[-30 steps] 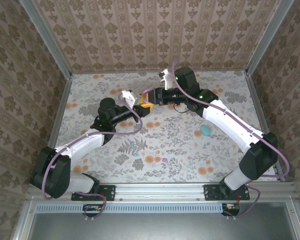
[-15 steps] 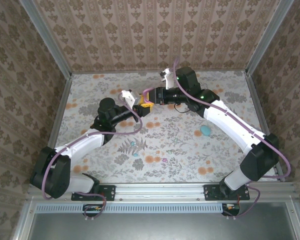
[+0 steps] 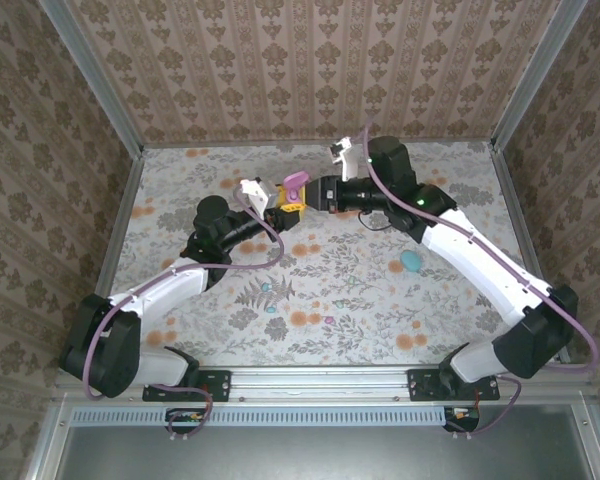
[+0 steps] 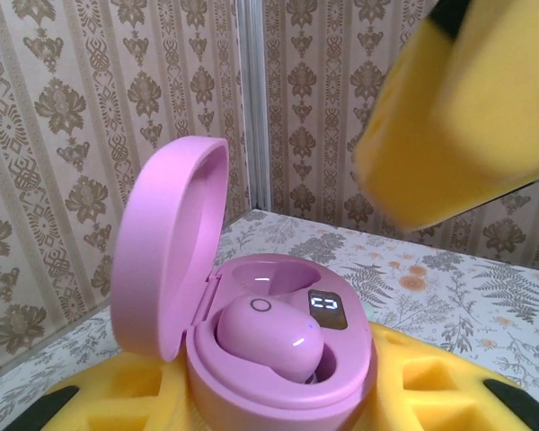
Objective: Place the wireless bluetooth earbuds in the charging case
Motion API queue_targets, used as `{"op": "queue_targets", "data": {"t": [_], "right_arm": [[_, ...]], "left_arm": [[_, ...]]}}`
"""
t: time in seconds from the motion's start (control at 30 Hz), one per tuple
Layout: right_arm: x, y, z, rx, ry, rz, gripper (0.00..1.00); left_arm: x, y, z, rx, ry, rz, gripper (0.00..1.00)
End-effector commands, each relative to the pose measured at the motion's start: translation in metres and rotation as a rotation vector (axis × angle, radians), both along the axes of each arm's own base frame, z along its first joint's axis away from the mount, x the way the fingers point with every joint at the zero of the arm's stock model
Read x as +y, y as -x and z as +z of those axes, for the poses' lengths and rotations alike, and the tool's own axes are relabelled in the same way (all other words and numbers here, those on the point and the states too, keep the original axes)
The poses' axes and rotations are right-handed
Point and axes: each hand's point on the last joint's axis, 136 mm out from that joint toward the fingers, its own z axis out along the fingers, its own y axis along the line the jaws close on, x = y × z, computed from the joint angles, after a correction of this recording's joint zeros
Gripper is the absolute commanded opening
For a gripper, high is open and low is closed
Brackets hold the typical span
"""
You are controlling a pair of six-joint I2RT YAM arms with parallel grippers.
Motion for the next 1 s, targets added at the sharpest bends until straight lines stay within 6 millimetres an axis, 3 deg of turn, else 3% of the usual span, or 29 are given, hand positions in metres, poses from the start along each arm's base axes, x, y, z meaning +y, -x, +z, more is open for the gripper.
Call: {"op": "queue_targets", "data": {"t": [0.0,0.13,0.23,0.37,0.6,0.8,0.97], "right_arm": [[-0.021,0.018,0.022,-0.067,-0.013,-0.006,0.33],[-0.056,0.015,0.011,-0.078,0.041,-0.130,0.33],[-0.081,0.011,-0.015,-0.029,0.118,-0.220,0.32],[-0.094,0.019,-0.061,0.089,0.246,-0.233,0.32],[-0.093,0.051,-0.136,0.334,0.357,-0.134,0.32],[-0.067,0.088,-0.196,0.542,0.393,-0.039,0.32],[-0.051,0.115,-0.240,0.719,0.400,-0.121,0.33]], "left_arm": [[0.003,0.005,0.019,-0.039,0.036,0.010,0.36],[0.005,0.006,0.018,-0.033,0.037,0.018,0.36],[0.008,0.007,0.018,-0.034,0.039,0.028,0.36],[0.012,0.011,0.021,-0.039,0.042,0.035,0.36],[0.024,0.024,0.021,-0.037,0.041,0.061,0.37],[0.035,0.029,0.022,-0.056,0.022,0.107,0.37],[0.043,0.029,0.020,-0.060,0.028,0.127,0.37]]}}
